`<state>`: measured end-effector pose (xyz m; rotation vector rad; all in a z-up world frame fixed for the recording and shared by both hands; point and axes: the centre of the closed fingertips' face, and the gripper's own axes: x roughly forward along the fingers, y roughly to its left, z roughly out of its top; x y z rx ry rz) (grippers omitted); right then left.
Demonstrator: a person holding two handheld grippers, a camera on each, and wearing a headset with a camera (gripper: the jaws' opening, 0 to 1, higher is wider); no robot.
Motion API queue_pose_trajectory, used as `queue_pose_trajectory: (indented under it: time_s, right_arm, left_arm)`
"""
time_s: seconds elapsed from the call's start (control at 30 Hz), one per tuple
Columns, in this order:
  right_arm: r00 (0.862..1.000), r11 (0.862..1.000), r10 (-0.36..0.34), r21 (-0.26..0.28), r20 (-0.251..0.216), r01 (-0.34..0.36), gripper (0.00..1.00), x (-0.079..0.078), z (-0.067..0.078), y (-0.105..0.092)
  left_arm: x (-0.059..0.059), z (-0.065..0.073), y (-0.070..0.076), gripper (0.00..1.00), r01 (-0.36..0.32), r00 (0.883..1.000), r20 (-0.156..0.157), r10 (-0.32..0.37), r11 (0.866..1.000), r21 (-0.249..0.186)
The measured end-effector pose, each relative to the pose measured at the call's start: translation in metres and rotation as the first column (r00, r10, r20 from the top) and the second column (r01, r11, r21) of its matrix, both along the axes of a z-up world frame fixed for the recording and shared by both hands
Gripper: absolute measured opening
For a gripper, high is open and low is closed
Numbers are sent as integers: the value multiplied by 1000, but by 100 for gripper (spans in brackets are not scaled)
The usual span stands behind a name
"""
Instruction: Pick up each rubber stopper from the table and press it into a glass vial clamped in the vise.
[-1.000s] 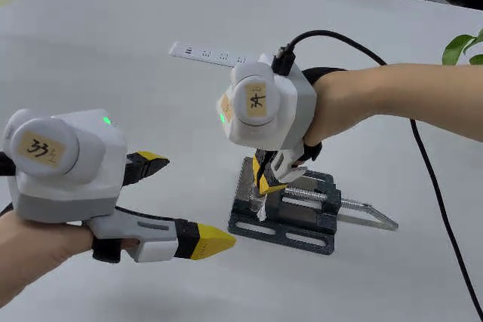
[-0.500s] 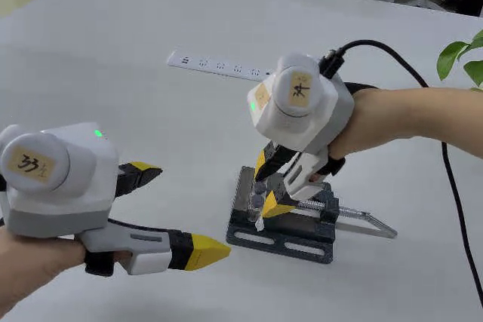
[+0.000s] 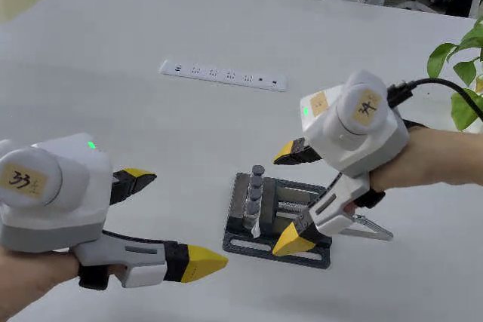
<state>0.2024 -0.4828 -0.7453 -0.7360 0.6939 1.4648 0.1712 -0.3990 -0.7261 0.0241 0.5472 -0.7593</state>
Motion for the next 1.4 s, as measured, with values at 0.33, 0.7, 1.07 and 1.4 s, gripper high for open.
queue_pose_trajectory:
  time_s: [0.33, 0.7, 1.07, 1.4]
  right_arm:
    - [988, 985, -154, 72, -20, 155, 99, -10, -1, -40]
    - [938, 928, -342, 140, -57, 346, 99, -21, -8, -84]
    - [878, 857, -470, 188, -94, 479, 99, -36, -13, -120]
    - [844, 818, -522, 206, -122, 536, 99, -52, -16, -133]
  left_arm:
    - [0, 1, 0, 99, 12, 1000, 6, -12, 1000, 11]
    - [-6, -3, 4, 99, 11, 1000, 0, -11, 1000, 28]
    - [-13, -7, 6, 99, 8, 1000, -11, -8, 999, 42]
    - [-17, -7, 5, 99, 9, 1000, -17, -8, 999, 53]
